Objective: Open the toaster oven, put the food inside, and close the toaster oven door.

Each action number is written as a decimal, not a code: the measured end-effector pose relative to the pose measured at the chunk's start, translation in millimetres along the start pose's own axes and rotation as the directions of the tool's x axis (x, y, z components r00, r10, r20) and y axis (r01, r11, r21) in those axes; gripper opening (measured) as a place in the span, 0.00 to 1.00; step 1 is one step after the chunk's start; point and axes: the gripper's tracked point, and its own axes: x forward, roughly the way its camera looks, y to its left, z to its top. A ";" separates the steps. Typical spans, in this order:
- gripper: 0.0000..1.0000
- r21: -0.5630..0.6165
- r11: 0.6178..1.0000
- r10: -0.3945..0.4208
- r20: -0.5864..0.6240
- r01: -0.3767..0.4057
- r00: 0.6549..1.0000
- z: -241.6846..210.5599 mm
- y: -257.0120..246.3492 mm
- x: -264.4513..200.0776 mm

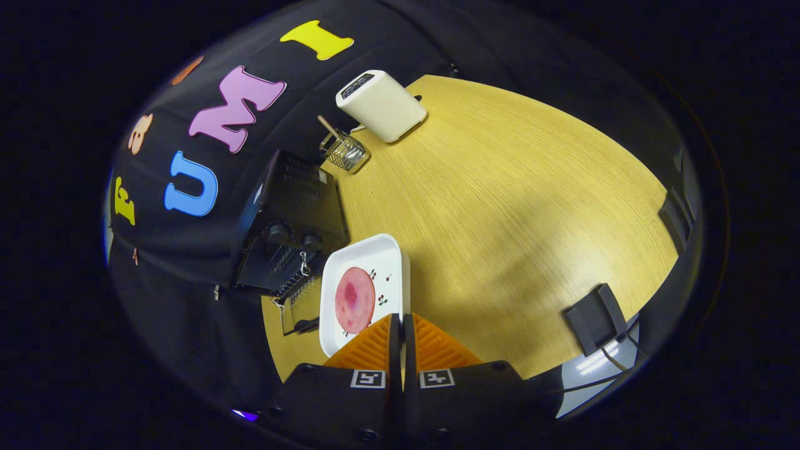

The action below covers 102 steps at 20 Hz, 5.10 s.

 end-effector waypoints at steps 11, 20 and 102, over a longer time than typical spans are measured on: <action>0.05 0.011 0.988 0.155 -0.029 -0.155 0.987 -50.3 97.1 9.3; 0.05 0.002 0.985 0.170 -0.009 -0.170 0.985 -80.7 164.9 60.5; 0.99 -0.698 0.673 -0.167 0.177 0.243 0.970 -178.6 162.4 182.8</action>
